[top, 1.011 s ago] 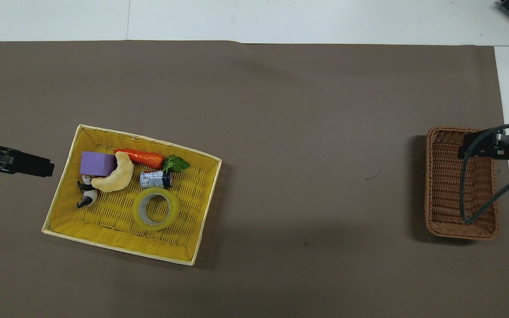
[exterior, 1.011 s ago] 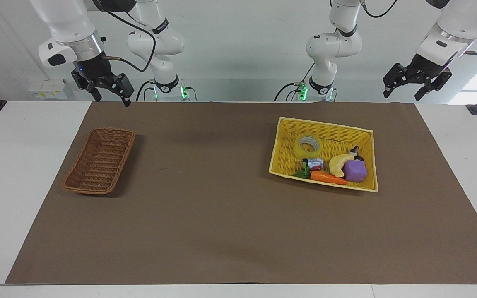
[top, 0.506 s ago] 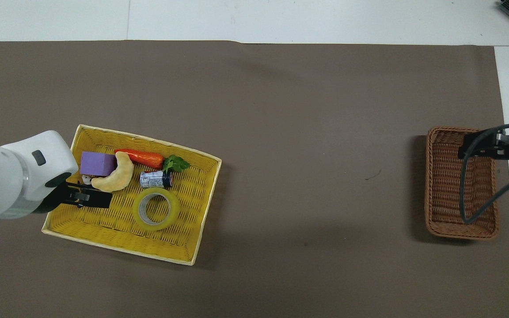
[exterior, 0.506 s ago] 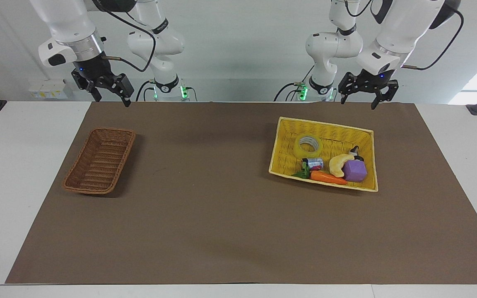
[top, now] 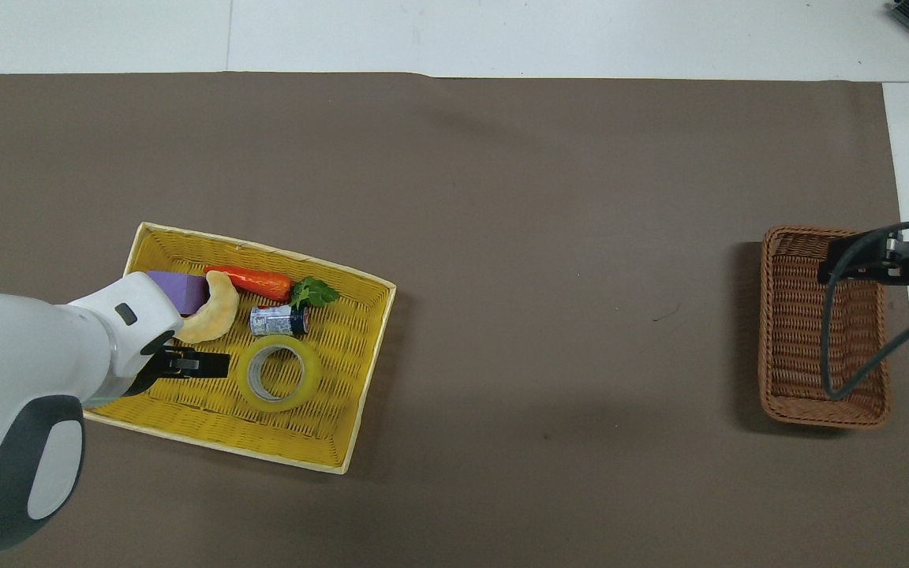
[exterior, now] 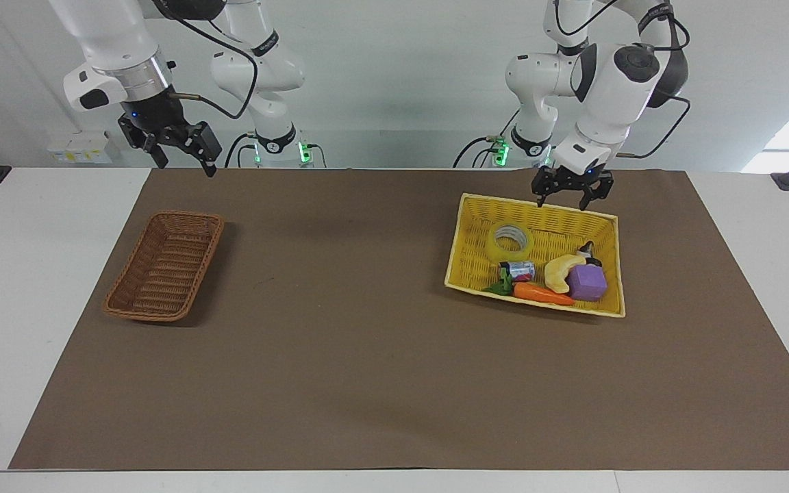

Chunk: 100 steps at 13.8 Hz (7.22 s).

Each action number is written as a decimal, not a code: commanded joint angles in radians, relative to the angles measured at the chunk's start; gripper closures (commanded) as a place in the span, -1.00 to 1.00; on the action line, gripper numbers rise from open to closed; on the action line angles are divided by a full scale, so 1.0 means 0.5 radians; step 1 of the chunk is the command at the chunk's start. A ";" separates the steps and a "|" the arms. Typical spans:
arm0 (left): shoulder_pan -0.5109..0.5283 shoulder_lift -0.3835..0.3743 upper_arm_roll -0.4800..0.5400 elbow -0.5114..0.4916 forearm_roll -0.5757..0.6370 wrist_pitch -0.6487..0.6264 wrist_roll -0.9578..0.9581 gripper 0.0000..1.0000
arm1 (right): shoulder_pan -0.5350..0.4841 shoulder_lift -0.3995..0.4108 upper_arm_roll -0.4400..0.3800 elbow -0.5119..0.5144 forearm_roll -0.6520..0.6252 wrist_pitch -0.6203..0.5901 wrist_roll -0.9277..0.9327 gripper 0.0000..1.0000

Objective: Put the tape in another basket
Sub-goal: 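Reach the left gripper into the yellow basket and grasp the tape roll, then lift the tape with the left gripper while the right gripper approaches it, then grasp the tape with the right gripper while the left gripper releases it, then carry the tape to the wicker basket with the right gripper while the left withdraws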

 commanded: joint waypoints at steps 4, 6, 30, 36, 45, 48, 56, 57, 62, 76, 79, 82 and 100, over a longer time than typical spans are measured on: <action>-0.173 0.228 0.018 -0.292 -0.014 0.561 -0.226 -1.00 | -0.005 -0.020 -0.008 -0.016 0.037 0.006 0.015 -1.00; -0.250 0.345 0.018 -0.326 -0.014 0.733 -0.328 -0.68 | -0.005 -0.020 -0.008 -0.016 0.037 0.006 0.015 -1.00; -0.321 0.345 0.018 0.573 -0.787 -0.263 -0.368 1.00 | 0.446 -0.008 0.026 -0.351 0.669 0.306 -0.246 -1.00; -0.630 0.284 0.018 0.487 -1.167 0.030 -0.359 1.00 | 0.495 0.005 0.026 -0.529 1.134 0.392 -0.233 -1.00; -0.913 0.296 0.015 0.515 -1.235 0.188 -0.494 1.00 | 0.406 -0.060 0.023 -0.771 1.644 0.297 -0.200 -1.00; -0.916 0.299 -0.025 0.524 -1.241 0.243 -0.543 1.00 | 0.391 -0.090 0.020 -0.817 1.688 0.248 -0.203 -1.00; -0.931 0.305 -0.080 0.545 -1.250 0.286 -0.607 1.00 | 0.363 -0.124 0.017 -0.854 1.685 0.202 -0.215 -0.83; -0.931 0.305 -0.083 0.545 -1.262 0.286 -0.607 1.00 | 0.366 -0.124 0.017 -0.854 1.685 0.202 -0.209 -0.55; -0.931 0.305 -0.086 0.542 -1.263 0.283 -0.607 1.00 | 0.354 -0.091 0.017 -0.802 1.660 0.181 -0.194 1.00; -0.374 0.195 -0.056 0.551 -1.251 -0.094 -0.472 -1.00 | -0.121 0.060 0.004 -0.624 0.777 0.324 -0.730 1.00; -0.300 0.210 -0.056 0.573 -0.804 -0.094 -0.466 -1.00 | -0.250 0.164 0.004 -0.621 0.550 0.450 -1.127 1.00; -0.165 0.244 -0.056 0.610 -0.496 -0.094 -0.466 -1.00 | -0.278 0.183 0.004 -0.633 0.192 0.542 -1.557 1.00; 0.375 0.499 -0.052 1.672 0.155 -1.353 0.326 -1.00 | -0.435 0.109 0.004 -1.167 -0.782 1.233 -2.341 1.00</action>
